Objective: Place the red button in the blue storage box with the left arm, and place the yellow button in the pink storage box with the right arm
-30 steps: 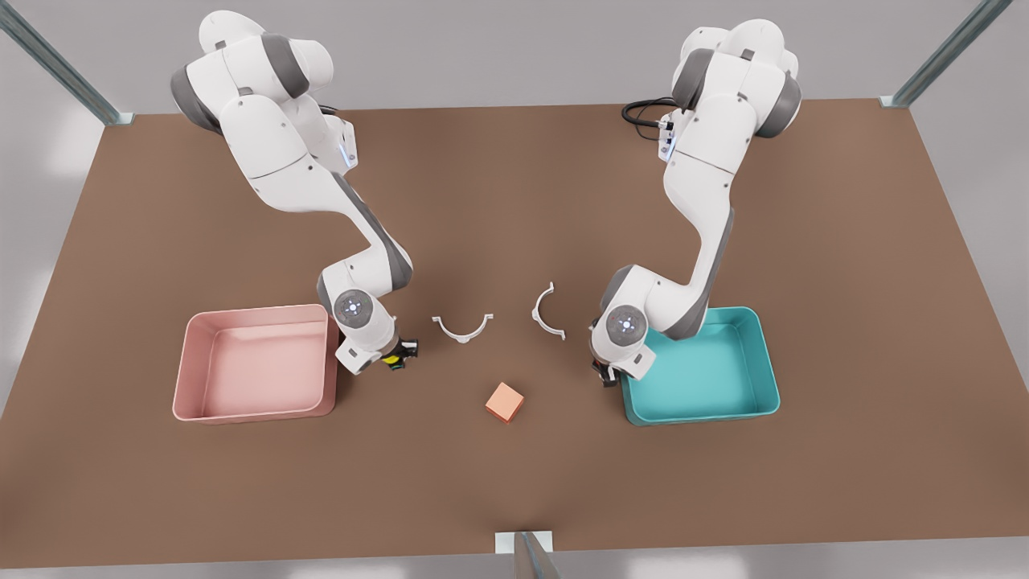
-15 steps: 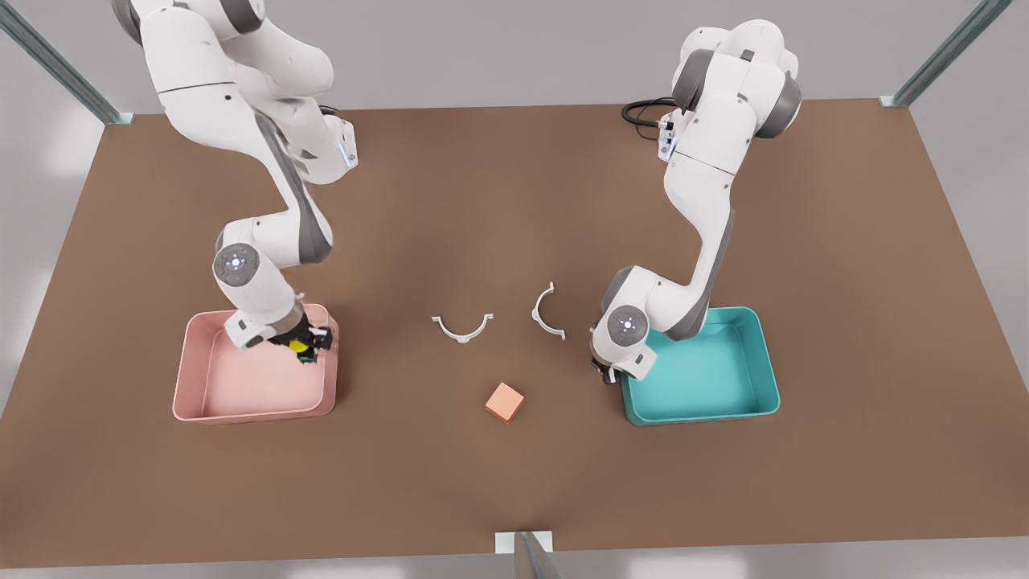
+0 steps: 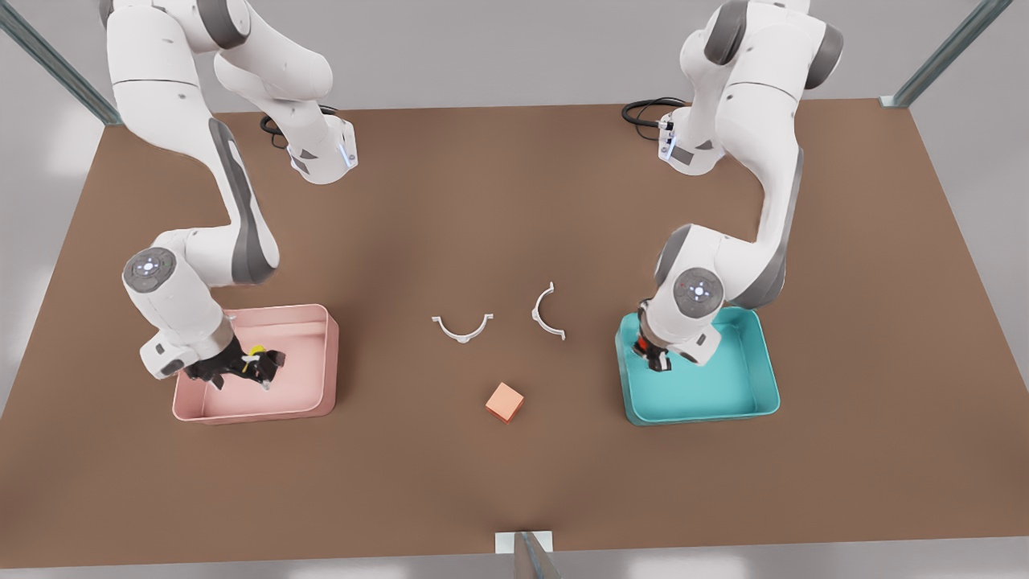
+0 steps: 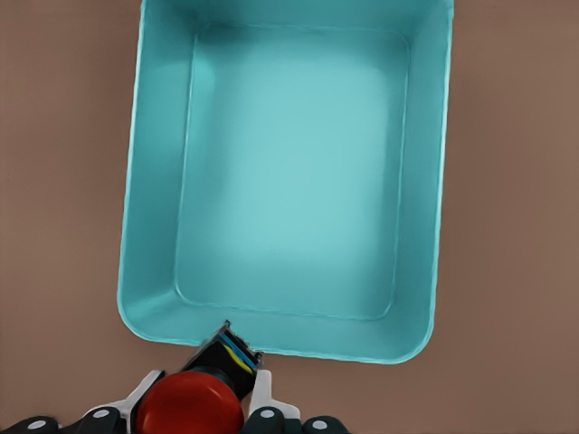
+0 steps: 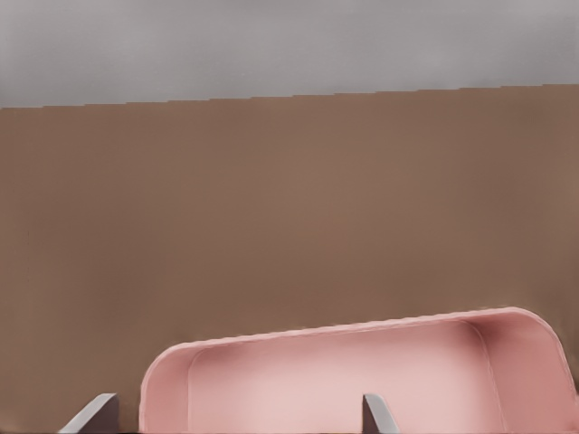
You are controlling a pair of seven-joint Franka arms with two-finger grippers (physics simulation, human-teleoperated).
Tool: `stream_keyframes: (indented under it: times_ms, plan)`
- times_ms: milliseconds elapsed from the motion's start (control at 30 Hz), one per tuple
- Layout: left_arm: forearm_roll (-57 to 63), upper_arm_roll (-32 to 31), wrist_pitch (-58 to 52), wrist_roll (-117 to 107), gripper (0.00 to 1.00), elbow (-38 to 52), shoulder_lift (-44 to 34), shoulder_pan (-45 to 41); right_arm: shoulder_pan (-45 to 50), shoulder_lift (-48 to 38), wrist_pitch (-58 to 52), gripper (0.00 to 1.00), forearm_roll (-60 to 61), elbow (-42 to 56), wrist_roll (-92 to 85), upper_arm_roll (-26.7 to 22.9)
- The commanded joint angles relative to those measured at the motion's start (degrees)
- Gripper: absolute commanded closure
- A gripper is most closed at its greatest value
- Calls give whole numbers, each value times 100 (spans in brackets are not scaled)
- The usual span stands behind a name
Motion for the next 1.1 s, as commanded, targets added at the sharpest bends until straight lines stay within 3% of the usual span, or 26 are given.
stream_keyframes:
  times_ms: [0, 67, 100, 133, 200, 300, 367, 433, 533, 633, 700, 1067]
  plan:
    - [9, 0, -1103, 2713, 47, -44, -38, 277, 6, -100, -3488, 0, 16, 1401, -790, 222]
    - [9, 8, -997, 2854, 47, -71, 50, 382, 119, -934, -3686, 0, 60, 1274, -781, -75]
    - [9, 17, -848, 2854, 46, -62, 173, 391, 998, -1243, -3579, 0, 69, 683, -781, -1095]
    - [9, 61, -707, 2854, 43, -44, 279, 391, 956, -1076, -4062, 0, 332, 937, -789, -1088]
    - [0, 105, -514, 2854, 0, -18, 402, 400, 912, -540, -4626, 0, 359, 1746, -842, -1088]
    - [-44, 105, -522, 3099, 0, 26, 376, 584, 964, -487, -4380, 0, 544, 1826, -860, -1272]
    - [0, 105, -916, 4529, 0, 350, 305, 646, 1096, -478, -4292, 0, 509, 1817, -869, -1219]
    - [-9, 79, -2034, 7944, 0, 1335, 192, 813, 1210, -513, -4301, 0, 500, 1817, -869, -983]
    - [9, 105, -2411, 11396, 0, 1371, -1012, 910, 1149, -504, -4257, 0, 544, 1817, -1282, -956]
    - [18, 61, -2579, 11844, 0, 677, -2146, 1112, 1149, -495, -4248, 0, 544, 1817, -1291, -956]
    - [26, 61, -2570, 12065, 0, 519, -2296, 1147, 1140, -495, -4248, 0, 552, 1817, -1291, -964]
    - [44, 79, -2579, 12012, 0, 756, -1918, 1121, 1105, -487, -4248, 0, 552, 1817, -1273, -982]
